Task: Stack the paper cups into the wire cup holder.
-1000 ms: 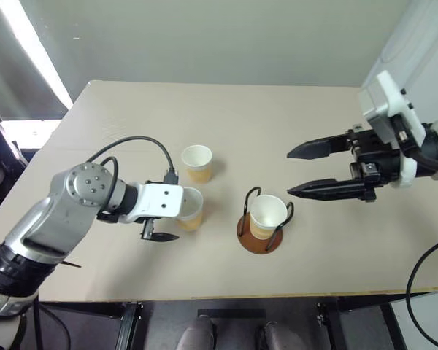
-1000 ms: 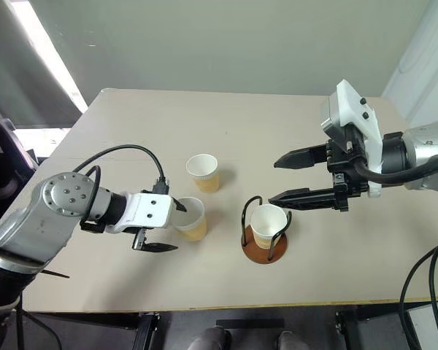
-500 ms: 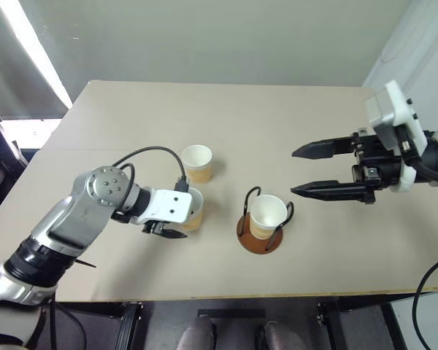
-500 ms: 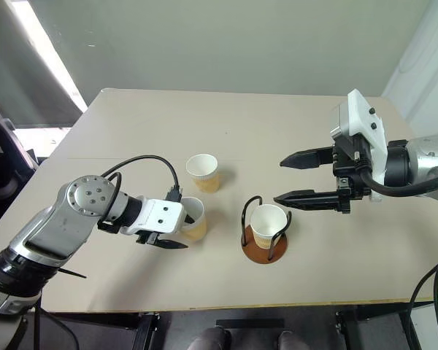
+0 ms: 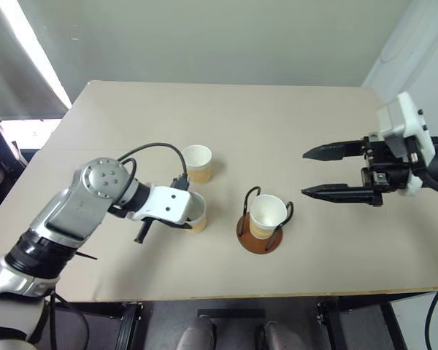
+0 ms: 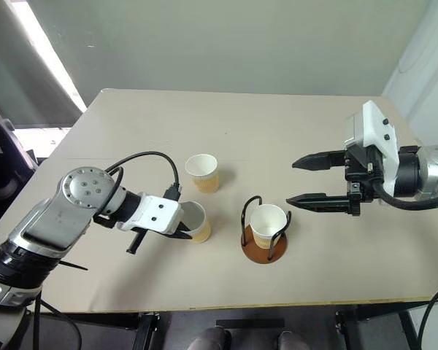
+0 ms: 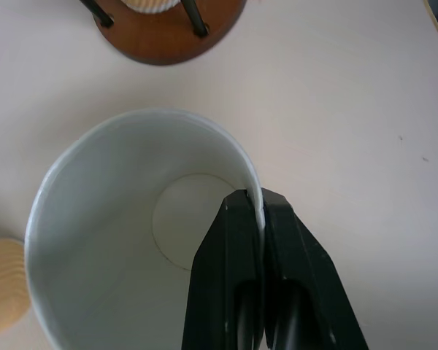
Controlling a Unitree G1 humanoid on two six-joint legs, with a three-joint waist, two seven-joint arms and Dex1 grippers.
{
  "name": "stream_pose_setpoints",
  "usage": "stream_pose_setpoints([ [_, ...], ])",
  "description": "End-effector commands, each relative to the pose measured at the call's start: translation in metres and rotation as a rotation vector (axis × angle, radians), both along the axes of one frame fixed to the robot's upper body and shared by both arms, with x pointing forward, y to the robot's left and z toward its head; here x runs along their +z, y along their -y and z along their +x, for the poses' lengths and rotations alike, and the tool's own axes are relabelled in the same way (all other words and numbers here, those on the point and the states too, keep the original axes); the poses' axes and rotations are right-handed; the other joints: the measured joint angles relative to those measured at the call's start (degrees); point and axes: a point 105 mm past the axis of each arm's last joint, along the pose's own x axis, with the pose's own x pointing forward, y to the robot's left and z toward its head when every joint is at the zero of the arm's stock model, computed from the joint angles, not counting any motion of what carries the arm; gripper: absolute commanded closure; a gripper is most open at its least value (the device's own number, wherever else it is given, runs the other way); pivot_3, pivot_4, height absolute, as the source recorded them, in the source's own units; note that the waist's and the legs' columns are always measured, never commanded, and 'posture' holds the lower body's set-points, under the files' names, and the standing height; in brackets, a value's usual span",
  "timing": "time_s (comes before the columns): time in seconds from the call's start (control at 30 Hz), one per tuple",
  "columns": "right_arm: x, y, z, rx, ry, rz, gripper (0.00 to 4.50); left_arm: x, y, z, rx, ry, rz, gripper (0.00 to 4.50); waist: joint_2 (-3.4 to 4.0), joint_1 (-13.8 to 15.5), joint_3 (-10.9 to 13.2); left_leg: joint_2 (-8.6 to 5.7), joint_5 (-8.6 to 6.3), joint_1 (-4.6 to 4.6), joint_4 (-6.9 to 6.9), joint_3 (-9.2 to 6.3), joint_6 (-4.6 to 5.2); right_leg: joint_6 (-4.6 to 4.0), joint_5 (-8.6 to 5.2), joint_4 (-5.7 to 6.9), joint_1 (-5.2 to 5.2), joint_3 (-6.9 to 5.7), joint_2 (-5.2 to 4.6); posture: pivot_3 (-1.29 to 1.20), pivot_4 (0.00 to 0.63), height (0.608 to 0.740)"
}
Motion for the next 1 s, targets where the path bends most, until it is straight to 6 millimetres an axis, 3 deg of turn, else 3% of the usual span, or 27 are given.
stream_pose_setpoints([
  [0.03,0.007,0.007,-0.005,0.017,0.023,-0.019,1.12,0.02,0.001,0.001,-0.014,0.039,-0.041,4.45,0.0,0.1,0.0,0.0,0.0,-0.01,0.0,0.0,0.0,0.0,0.0,0.0,0.01,0.0,0.0,0.0,0.15,0.74],
  [0.3,-0.001,0.017,-0.01,0.025,-0.064,-0.041,1.12,0.057,0.022,-0.004,-0.053,0.018,-0.202,4.45,-0.01,0.3,0.0,-0.01,-0.01,-0.05,0.03,0.0,0.01,0.01,0.01,-0.01,0.01,-0.01,-0.01,0.0,0.15,0.74],
  [0.43,-0.013,0.023,-0.013,0.007,-0.099,-0.093,1.12,0.095,0.045,-0.023,-0.148,-0.059,-0.366,4.45,-0.02,0.4,0.0,-0.01,-0.01,-0.1,0.04,0.01,0.01,0.02,0.01,-0.03,0.0,-0.04,0.0,0.0,0.15,0.74],
  [0.6,-0.021,0.022,-0.012,0.007,-0.096,-0.112,1.12,0.12,0.052,-0.031,-0.205,-0.058,-0.409,4.45,0.0,0.3,0.0,0.0,-0.01,-0.04,0.05,0.04,0.01,0.05,0.03,-0.05,0.04,-0.01,-0.01,0.0,0.15,0.74],
  [0.8,-0.023,0.024,-0.013,0.0,-0.099,-0.112,1.12,0.136,0.059,-0.036,-0.27,-0.067,-0.434,4.45,0.0,0.3,0.0,0.01,-0.01,-0.03,0.08,0.04,0.03,0.09,0.04,-0.06,0.07,-0.01,0.0,0.0,0.15,0.74],
  [1.0,-0.016,0.029,-0.015,-0.031,-0.08,-0.115,1.12,0.133,0.073,-0.032,-0.328,-0.094,-0.42,4.45,0.0,0.6,0.0,0.0,-0.01,-0.04,0.12,0.03,0.05,0.14,0.05,-0.08,0.11,0.0,-0.01,0.0,0.15,0.74],
])
